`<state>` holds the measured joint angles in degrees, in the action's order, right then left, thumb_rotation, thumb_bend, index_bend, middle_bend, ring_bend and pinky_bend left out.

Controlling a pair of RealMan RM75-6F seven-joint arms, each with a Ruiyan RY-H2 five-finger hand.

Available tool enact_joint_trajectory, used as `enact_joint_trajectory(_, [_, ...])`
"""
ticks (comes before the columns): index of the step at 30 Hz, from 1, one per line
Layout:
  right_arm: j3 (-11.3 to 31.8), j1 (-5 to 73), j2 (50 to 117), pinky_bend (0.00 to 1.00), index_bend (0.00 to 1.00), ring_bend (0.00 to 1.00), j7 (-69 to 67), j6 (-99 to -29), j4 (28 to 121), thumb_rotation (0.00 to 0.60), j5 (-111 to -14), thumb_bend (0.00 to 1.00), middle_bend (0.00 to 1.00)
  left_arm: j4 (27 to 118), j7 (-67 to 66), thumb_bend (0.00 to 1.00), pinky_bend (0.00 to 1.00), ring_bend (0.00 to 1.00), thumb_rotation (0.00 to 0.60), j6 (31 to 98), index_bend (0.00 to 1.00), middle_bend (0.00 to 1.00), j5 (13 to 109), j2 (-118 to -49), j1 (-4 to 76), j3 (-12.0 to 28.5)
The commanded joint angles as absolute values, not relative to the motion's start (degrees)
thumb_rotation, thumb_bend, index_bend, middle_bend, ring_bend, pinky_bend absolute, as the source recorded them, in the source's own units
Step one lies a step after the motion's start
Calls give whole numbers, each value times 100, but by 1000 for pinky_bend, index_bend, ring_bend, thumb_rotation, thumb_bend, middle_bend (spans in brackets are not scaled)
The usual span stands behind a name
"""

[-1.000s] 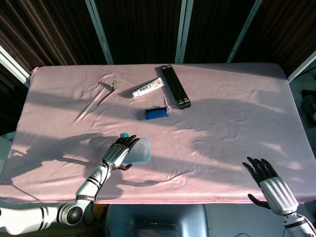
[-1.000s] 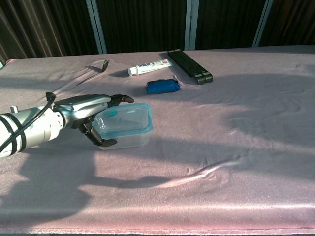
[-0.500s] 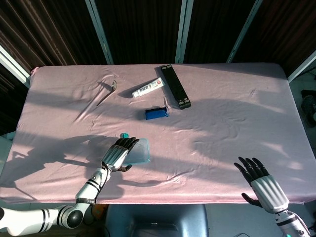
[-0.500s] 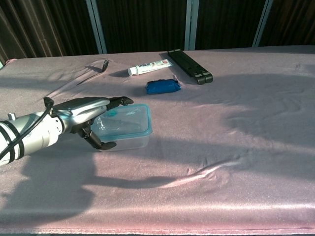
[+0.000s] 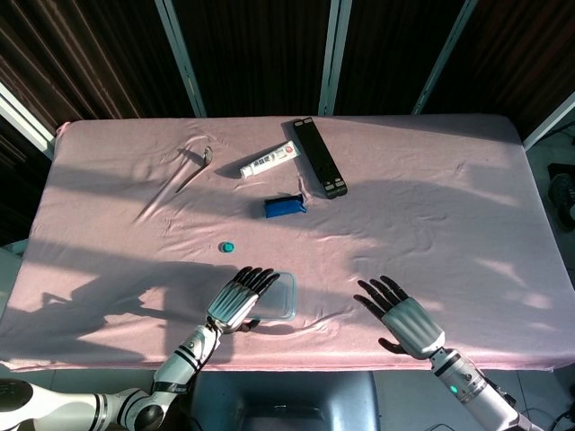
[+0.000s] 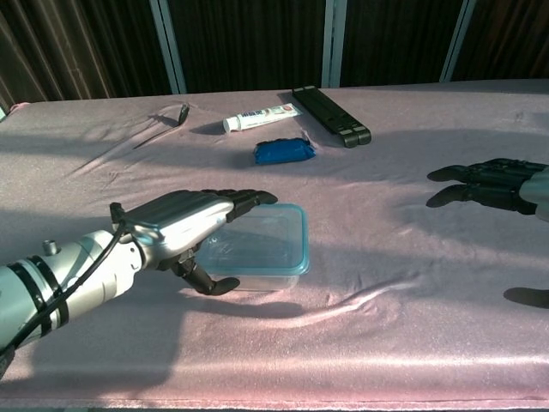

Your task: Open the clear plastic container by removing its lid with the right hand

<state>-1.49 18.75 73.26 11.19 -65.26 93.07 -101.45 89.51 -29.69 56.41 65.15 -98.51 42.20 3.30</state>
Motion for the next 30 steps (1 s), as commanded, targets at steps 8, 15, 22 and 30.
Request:
enact_joint_trajectory(8, [-117, 2391, 8167, 0, 456, 0, 378, -6754, 8700, 600, -10703, 475, 94, 8924, -3103, 336, 526, 658, 600, 5614, 0, 493, 6381, -10010, 4237, 350])
enact_joint_trajectory(15, [-19, 2647, 8552, 0, 496, 0, 655, -6525, 8561, 600, -10576, 475, 100, 8999, -3218, 337, 527, 658, 600, 5675, 0, 493, 6385, -10010, 4228, 336])
enact_joint_trajectory(22, [70, 2845, 8934, 0, 531, 0, 989, -6388, 8392, 600, -10432, 479, 104, 8973, -3350, 337, 526, 657, 600, 5757, 0, 494, 6391, -10035, 4221, 336])
enact_joint_trajectory(30, [58, 3007, 9341, 0, 546, 0, 782, -6545, 7960, 600, -10446, 483, 105, 8921, -3353, 338, 527, 656, 600, 5816, 0, 495, 6408, -10090, 4193, 352])
